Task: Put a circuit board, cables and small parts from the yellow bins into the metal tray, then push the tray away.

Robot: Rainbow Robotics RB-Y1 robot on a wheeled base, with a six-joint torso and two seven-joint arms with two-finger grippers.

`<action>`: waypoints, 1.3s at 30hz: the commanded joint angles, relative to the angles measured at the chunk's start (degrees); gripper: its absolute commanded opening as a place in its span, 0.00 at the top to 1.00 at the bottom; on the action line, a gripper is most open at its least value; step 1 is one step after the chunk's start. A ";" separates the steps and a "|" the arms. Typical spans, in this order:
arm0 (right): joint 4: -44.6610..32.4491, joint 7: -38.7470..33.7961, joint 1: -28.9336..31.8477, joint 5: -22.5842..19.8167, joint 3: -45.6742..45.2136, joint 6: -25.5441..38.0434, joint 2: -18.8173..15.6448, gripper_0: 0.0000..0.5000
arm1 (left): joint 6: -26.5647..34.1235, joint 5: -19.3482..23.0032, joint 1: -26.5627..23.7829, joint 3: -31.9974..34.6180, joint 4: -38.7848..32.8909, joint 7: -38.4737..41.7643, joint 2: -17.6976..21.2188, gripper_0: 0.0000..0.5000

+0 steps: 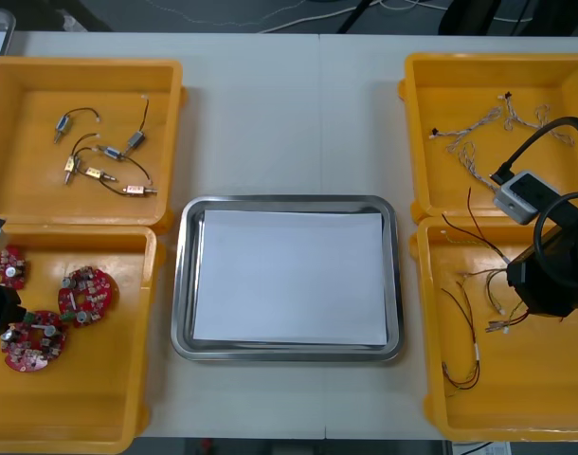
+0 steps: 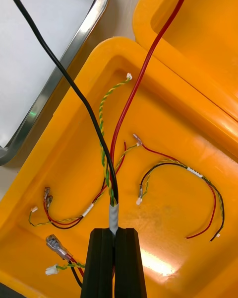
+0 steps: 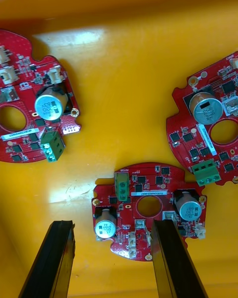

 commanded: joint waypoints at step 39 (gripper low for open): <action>-1.66 2.56 -1.34 0.35 0.58 0.21 -1.90 1.00 | -1.75 -5.35 -5.55 -5.81 7.61 0.66 -1.28 0.23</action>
